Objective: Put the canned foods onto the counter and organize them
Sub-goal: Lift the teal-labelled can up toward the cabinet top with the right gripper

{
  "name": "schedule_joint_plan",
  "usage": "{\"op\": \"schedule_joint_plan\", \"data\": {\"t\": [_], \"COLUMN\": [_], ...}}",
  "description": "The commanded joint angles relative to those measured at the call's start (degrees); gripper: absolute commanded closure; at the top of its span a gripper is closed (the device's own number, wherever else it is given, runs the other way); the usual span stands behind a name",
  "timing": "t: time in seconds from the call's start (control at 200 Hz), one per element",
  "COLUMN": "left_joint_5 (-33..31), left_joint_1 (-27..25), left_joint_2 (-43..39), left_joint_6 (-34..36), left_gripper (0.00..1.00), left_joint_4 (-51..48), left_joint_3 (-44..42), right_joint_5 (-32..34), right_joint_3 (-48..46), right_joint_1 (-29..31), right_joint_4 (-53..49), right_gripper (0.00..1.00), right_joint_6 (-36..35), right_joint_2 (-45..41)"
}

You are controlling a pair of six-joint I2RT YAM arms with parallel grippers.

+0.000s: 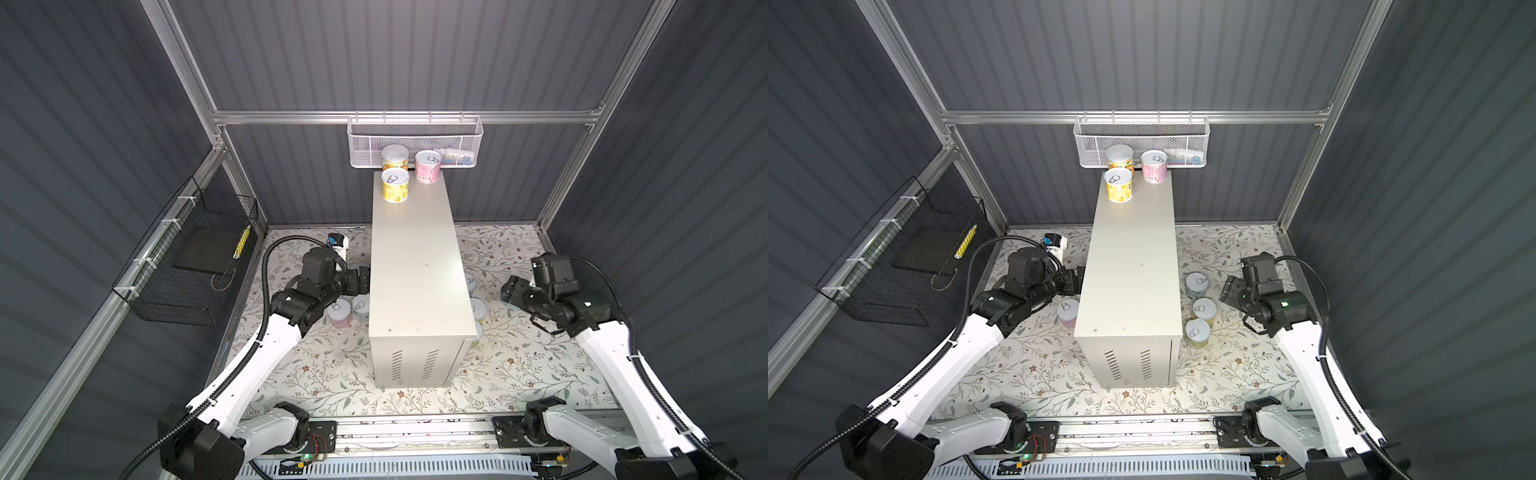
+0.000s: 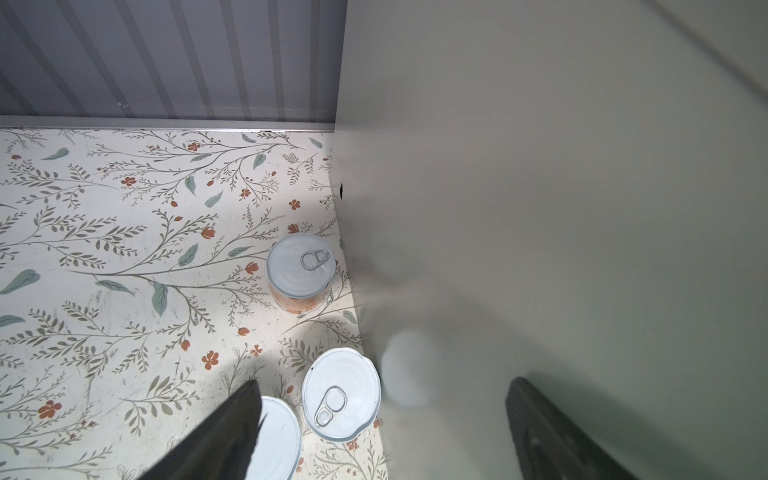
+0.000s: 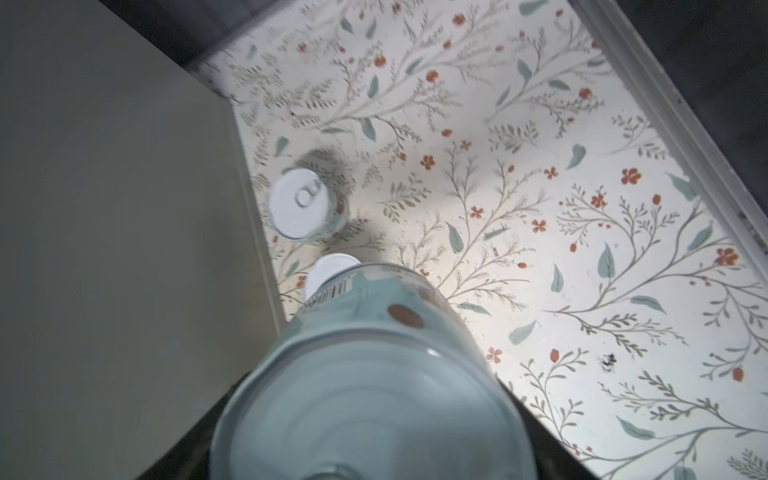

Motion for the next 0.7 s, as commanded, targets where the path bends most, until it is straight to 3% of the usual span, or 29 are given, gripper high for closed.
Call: {"op": "schedule_joint_plan", "data": {"t": [0.0,0.19,0.445,0.695], "left_joint_5": [-0.79,-0.29,-0.03,-0.96], "left_joint_1": [-0.02,0.11,0.27,0.5], "left_joint_2": [-1.03,-0.37,-0.62,-1.92], "left_joint_6": [2.24,2.99,3.23,3.42], "left_gripper": [0.07,0.07,0.06,0.06], "left_joint_4": [-2.36,-4.35,-5.41,-5.66], "left_joint_3": [2.26,4.27,4.97,4.17], "right_joint_5": [-4.45,-7.38,-0.56,4.79], "right_joint_3": [10.32,28.38,52.95,70.49], "right_joint_1": [0.48,5.33,18.63,26.33], "right_joint_4": [-9.61,-17.69,-27.11,-32.36], "right_gripper": [1.0,1.0,1.0,1.0], "right_joint_6": [-3.55,-5.15,-6.56,-8.99], "right_joint_2": [0.06,6.26,20.4,33.28]}}
